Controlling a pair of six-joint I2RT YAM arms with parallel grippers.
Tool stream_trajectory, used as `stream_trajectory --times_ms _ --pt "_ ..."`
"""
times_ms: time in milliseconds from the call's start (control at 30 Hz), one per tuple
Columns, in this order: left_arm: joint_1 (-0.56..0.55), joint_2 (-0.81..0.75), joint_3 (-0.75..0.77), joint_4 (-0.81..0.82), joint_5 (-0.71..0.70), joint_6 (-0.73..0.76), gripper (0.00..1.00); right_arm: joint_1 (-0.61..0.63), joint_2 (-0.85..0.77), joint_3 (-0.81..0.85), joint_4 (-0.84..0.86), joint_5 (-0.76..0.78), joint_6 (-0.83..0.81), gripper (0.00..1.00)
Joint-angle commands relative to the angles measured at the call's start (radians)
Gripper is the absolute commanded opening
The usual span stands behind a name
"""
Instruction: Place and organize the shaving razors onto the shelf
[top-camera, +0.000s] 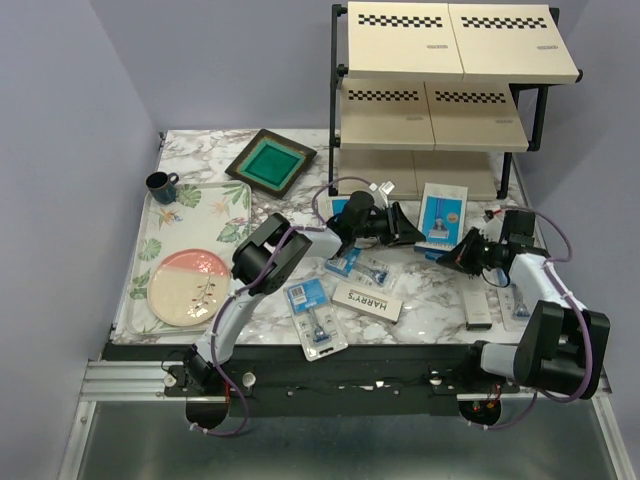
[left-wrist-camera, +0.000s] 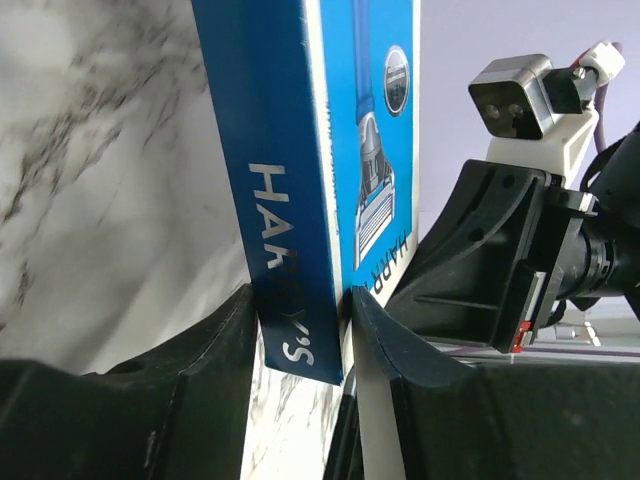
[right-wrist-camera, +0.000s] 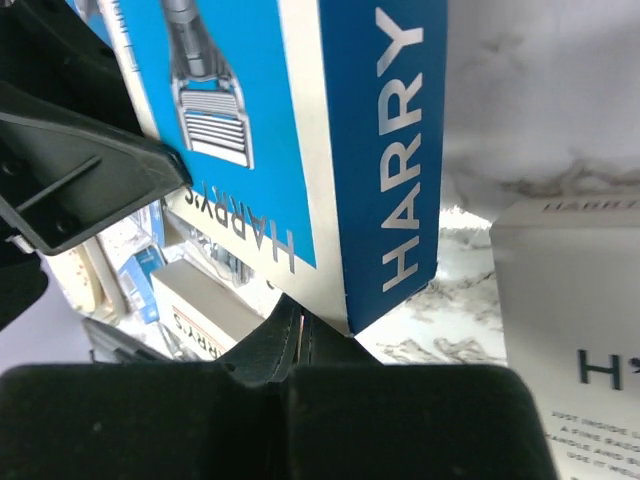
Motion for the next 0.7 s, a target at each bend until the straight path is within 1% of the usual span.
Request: stream_trajectory --times_ms 0,200,333,433,467,533,567,667 --pt "-0.022 -0.024 0.097 0.068 0.034 0.059 0.42 0.007 -0.021 0.056 0.027 0.003 -0.066 0.01" --pt "-0.022 0.017 0.183 -0.066 -0.006 0.085 0.43 0.007 0.082 0.13 0.047 0.046 -0.052 0.01" --pt "-0.019 0.057 0.239 -0.155 -0.054 0.129 0.49 0.003 0.156 0.208 0.07 0.092 -0.042 0.01" --pt "-0.018 0.094 0.308 -0.241 -0.115 0.168 0.58 -0.014 0.217 0.262 0.094 0.13 -0.01 0.01" --pt "-0.018 0.105 0.351 -0.285 -0.142 0.189 0.65 -0.034 0.235 0.272 0.105 0.131 0.004 0.01" --pt "-0.012 0.128 0.387 -0.326 -0.173 0.208 0.72 -0.055 0.268 0.3 0.134 0.124 0.044 0.01" --pt "-0.009 0.132 0.411 -0.352 -0.186 0.221 0.78 -0.075 0.303 0.309 0.137 0.127 0.056 0.01" --pt "0.007 0.143 0.43 -0.37 -0.189 0.252 0.83 -0.101 0.355 0.34 0.159 0.124 0.076 0.01"
